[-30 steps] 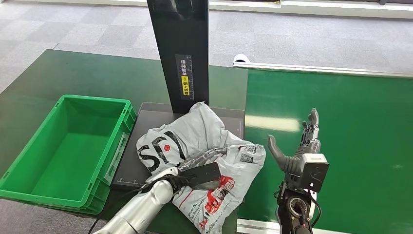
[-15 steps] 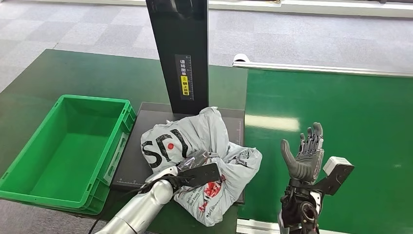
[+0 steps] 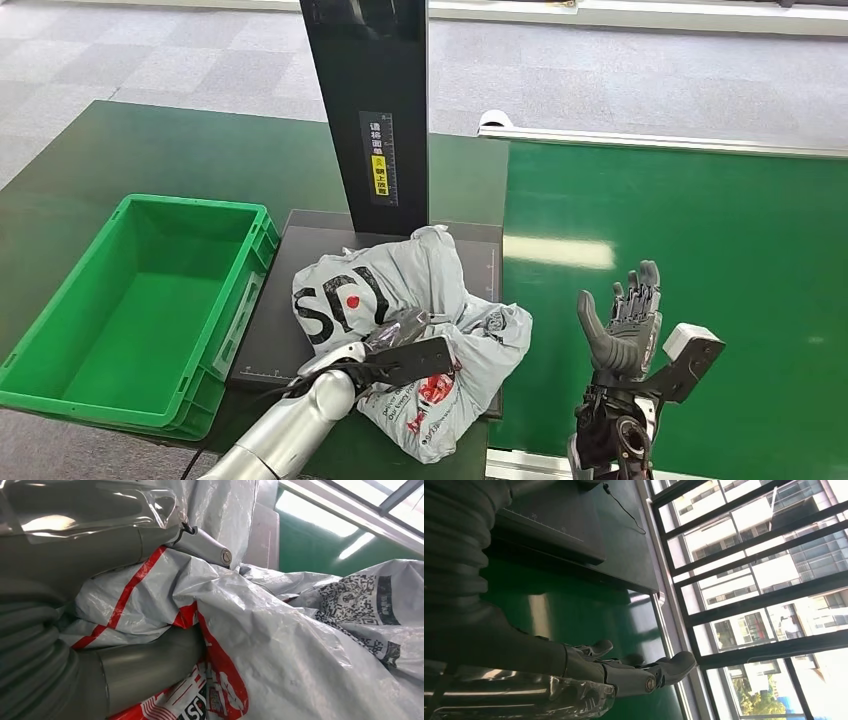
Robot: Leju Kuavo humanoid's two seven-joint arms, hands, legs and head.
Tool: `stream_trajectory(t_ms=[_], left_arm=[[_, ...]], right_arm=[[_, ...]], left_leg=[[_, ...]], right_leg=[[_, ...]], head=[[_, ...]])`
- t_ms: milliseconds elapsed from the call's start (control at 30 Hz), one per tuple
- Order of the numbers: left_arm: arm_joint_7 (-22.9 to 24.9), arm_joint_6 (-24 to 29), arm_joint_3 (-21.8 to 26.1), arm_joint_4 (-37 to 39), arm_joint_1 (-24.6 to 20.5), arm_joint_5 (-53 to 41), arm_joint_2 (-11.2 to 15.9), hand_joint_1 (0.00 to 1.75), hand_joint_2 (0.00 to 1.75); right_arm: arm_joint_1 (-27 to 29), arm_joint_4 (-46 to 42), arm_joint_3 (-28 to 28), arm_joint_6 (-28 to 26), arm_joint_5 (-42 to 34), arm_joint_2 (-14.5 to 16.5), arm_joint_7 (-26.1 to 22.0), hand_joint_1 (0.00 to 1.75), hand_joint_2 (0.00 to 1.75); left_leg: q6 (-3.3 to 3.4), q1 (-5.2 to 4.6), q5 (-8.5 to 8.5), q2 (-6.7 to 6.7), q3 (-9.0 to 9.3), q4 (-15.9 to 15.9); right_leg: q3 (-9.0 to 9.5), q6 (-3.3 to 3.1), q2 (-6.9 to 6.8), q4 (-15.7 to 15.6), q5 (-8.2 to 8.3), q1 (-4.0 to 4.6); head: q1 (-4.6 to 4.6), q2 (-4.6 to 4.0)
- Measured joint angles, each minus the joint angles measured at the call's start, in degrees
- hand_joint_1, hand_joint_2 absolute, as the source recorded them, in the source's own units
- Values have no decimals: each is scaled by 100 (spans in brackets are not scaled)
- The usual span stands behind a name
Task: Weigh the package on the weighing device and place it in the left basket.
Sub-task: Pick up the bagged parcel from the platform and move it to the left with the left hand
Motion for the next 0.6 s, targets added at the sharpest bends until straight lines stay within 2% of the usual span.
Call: stream_trajectory(t_ms=[100,233,433,600], left_arm=[[-544,366,107,-391,238,283,1,175,175],[-1169,562,329,-1534,671,954,40,175,175],[-1514,719,814,-3538,1467,1353,362,175,175],[-1653,1540,1272,-4632,1879,1060,678,175,175]], right_arm=[[29,8,0,-34,-49,0,0,0,175],[94,5,-1,-86,-134,-1,-22,0,175],[284,-173,-12,18,-91,-48,-346,0,175],[544,-629,122,401,428,-103,-613,0,175]], left_leg=[[0,0,0,3,-8,0],[0,1,0,3,-25,0],[0,2,0,6,-45,-1],[-1,3,0,5,-51,-2]], right_leg=[[-11,0,1,0,0,0],[-28,0,1,1,0,1],[-48,-1,3,1,-1,3],[-53,-2,2,1,-2,4]], head=[[-1,0],[-1,1],[-2,0],[-2,0]])
